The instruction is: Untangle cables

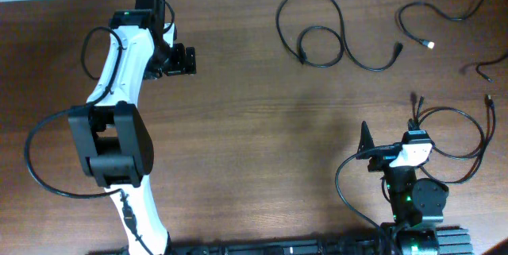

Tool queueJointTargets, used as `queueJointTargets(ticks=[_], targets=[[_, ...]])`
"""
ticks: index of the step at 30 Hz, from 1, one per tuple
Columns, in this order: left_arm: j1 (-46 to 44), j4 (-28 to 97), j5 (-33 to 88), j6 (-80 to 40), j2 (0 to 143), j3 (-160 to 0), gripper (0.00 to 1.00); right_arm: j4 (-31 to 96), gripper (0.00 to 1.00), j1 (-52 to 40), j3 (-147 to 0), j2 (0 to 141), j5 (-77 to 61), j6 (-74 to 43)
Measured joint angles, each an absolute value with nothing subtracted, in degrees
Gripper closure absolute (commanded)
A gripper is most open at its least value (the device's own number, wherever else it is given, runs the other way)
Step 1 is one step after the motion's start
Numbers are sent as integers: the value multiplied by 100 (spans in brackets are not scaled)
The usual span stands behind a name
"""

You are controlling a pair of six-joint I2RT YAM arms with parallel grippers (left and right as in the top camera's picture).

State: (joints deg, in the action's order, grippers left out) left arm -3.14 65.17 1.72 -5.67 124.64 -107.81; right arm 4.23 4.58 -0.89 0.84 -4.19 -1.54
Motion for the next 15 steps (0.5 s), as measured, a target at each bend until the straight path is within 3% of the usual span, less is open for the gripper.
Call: queueJointTargets(ticks=[15], targets=[[-357,6438,172,-567,12462,-10781,1,423,1,458,-89,84,-419,-156]])
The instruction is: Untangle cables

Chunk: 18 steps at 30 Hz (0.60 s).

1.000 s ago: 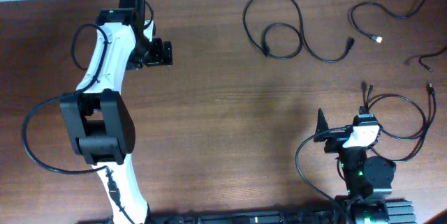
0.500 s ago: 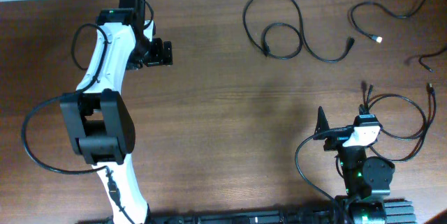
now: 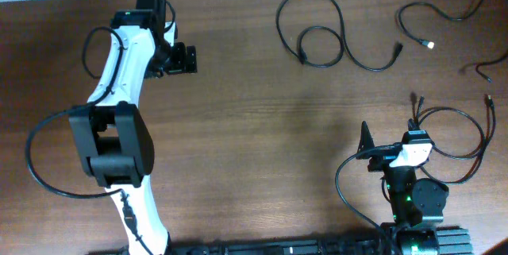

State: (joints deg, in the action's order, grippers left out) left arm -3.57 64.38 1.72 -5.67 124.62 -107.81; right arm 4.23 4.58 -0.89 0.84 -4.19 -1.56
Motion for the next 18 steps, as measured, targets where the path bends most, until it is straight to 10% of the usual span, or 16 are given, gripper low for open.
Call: queueJointTargets(ticks=[7,18], targets=[[-921,5402,-110,-259,10849,-10368,1,421,2,458,-89,80,-419,-154],[-915,2228,-215,-329,3229,-3087,1,388,1,458,-71,89,-416,-156]])
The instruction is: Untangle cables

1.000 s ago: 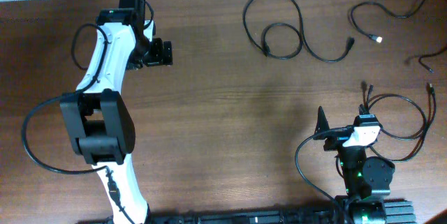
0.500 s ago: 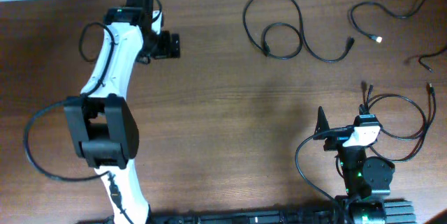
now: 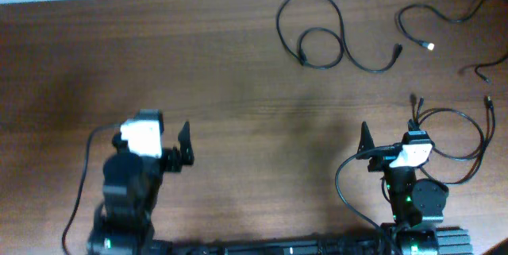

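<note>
Several black cables lie apart on the brown table [image 3: 238,88]. A looped one [image 3: 317,36] rests at the back centre. A second with a pale plug [image 3: 429,45] curves at the back right. A short piece [image 3: 479,67] lies by the right edge. Another loop [image 3: 456,112] spreads just beside my right arm. My left gripper [image 3: 184,142] sits low at the front left, fingers together, holding nothing, far from every cable. My right gripper [image 3: 365,137] is at the front right, shut and empty, left of the near loop.
The arms' own black supply cables hang by their bases: one [image 3: 79,199] at the left, one [image 3: 341,183] at the right. A dark rail [image 3: 278,247] runs along the front edge.
My left arm was stretched far back at the upper left of the table; now it is folded at the front left. The right arm and the cables have not moved.
At both earlier moments my left arm reached to the back left with nothing in its gripper, while the right arm rested at the front right. By now the left arm is back at the front; the cables lie as they did.
</note>
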Tool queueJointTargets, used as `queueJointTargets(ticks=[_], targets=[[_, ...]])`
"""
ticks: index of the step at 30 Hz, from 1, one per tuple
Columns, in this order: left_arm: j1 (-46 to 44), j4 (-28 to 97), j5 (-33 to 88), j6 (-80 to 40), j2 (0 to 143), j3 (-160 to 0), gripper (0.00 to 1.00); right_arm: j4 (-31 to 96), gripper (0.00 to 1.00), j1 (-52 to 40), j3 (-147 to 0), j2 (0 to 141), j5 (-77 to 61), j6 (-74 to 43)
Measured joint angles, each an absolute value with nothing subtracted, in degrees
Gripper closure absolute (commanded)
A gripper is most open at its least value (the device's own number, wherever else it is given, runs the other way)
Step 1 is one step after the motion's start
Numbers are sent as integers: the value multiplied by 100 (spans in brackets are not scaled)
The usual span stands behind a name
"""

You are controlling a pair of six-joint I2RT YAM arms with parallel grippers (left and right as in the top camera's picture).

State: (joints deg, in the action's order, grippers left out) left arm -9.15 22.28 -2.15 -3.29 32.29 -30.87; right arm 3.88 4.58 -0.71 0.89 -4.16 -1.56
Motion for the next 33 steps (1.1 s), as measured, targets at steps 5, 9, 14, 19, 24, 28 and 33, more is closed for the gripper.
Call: queueJointTargets(ticks=[5,9,14,19,24,28,33], targets=[[-386,958,-263,-978,843,-744,1,381,1,462,-62,62,-416,-156],[-93,469,-257,-963,226,-91,1,381,1,464,-62,58,-419,-154],[-86,478,-97,-237,84,-91,1,381,1,464,-62,58,-419,-158],[-268,478,-64,110,84,-91,1,381,1,464,-62,58,-419,-154],[-268,475,-64,137,84,-91,1,381,1,464,-62,58,-416,-154],[-268,475,-64,137,84,-91,1,379,2,464,-62,58,-416,-154],[-268,475,-64,137,84,-91,1,381,1,464,-62,58,-419,-154]])
